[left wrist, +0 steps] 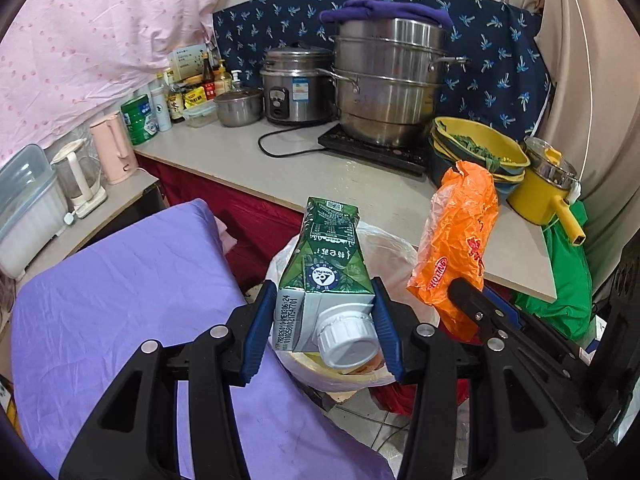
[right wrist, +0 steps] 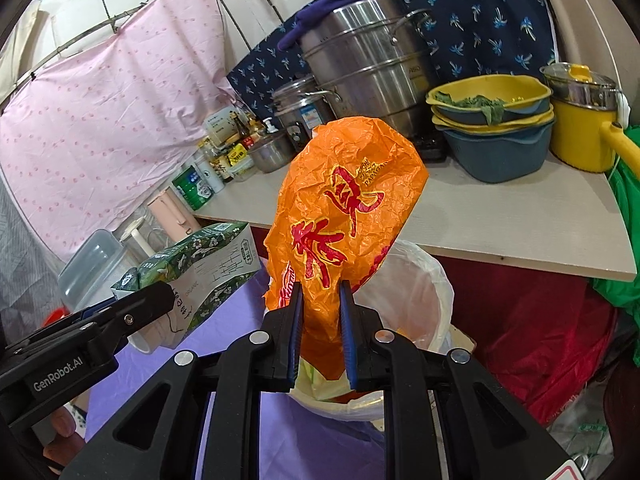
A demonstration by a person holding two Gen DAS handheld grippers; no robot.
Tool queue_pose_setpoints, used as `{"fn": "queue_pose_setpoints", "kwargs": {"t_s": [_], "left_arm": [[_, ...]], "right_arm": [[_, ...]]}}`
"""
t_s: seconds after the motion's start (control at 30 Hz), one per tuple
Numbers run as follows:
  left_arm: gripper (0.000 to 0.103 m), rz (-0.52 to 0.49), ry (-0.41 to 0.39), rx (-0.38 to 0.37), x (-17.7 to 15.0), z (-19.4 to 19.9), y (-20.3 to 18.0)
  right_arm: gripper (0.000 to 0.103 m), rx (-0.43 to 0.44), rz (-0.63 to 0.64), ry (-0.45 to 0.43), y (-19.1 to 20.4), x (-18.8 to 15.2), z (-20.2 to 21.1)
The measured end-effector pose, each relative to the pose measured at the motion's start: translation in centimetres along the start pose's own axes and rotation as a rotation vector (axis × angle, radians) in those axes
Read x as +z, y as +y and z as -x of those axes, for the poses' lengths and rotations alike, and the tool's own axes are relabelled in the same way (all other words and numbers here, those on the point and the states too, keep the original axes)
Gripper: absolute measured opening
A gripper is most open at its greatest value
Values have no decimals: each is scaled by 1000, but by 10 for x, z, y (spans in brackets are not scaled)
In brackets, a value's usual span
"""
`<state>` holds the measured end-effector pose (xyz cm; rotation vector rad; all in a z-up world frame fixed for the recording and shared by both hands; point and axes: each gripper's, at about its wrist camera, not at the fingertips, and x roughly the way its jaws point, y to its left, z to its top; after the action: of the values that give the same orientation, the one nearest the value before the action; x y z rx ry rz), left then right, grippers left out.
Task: Collect trash
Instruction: 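Lift and carry the carton and orange bag over the trash bin, then open both grippers to drop the carton and orange bag into the bin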
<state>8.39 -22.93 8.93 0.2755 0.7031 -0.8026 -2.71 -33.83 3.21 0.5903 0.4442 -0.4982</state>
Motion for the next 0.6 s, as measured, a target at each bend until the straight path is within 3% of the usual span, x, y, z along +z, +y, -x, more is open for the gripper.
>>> {"fn": "queue_pose_setpoints", "kwargs": {"t_s": [0.6], "left_arm": [[45,-32,102,-55,-8,-85,-11]], "right_arm": [[17,-47,-29,116,-37,-16,-70]]}}
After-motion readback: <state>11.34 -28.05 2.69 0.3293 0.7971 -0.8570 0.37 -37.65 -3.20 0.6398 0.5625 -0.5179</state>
